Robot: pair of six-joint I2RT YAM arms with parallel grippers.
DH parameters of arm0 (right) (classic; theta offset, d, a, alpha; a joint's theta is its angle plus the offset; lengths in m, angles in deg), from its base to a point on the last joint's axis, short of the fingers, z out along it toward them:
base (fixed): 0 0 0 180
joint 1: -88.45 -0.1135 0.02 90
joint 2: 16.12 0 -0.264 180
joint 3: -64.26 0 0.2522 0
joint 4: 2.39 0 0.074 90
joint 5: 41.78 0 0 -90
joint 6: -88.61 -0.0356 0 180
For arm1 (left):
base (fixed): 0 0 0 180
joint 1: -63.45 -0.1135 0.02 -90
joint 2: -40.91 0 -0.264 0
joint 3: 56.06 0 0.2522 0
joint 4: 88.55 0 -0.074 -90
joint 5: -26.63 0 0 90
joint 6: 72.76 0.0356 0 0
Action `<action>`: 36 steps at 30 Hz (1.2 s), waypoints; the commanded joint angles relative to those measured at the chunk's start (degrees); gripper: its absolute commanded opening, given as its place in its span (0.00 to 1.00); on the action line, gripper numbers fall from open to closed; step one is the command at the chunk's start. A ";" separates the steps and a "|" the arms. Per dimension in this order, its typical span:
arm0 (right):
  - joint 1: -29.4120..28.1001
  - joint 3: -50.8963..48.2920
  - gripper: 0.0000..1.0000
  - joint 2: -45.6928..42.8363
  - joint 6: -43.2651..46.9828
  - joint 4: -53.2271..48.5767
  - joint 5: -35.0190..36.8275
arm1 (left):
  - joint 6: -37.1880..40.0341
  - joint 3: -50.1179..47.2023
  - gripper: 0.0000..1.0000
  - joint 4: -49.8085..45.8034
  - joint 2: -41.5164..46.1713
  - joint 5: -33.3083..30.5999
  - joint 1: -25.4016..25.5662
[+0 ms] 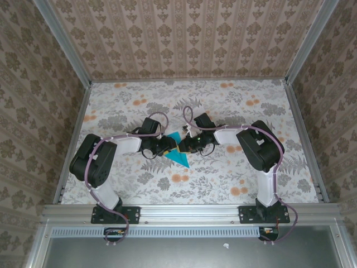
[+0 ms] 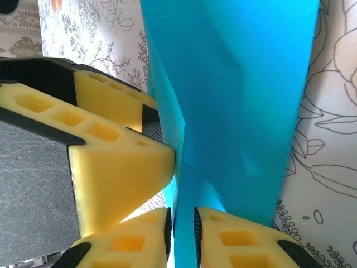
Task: Fold a paper plane with a square sheet of paper (fold left side to right side)
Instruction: Fourth fold the wing at the center of the table.
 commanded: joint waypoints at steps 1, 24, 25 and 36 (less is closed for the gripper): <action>-0.50 0.27 0.21 0.99 -1.38 2.53 -2.53 | 0.96 0.47 0.43 -4.37 -1.23 -2.20 0.36; 0.37 0.48 0.03 -0.25 0.45 -2.43 3.00 | 1.21 0.08 0.45 -4.56 -0.71 -2.28 0.39; 0.37 0.53 0.03 -0.26 0.48 -2.68 3.28 | 1.20 0.08 0.44 -4.55 -0.64 -2.28 0.36; 0.73 0.73 0.03 -1.01 1.01 -4.49 6.33 | 1.18 -0.13 0.45 -4.54 -0.57 -2.28 0.36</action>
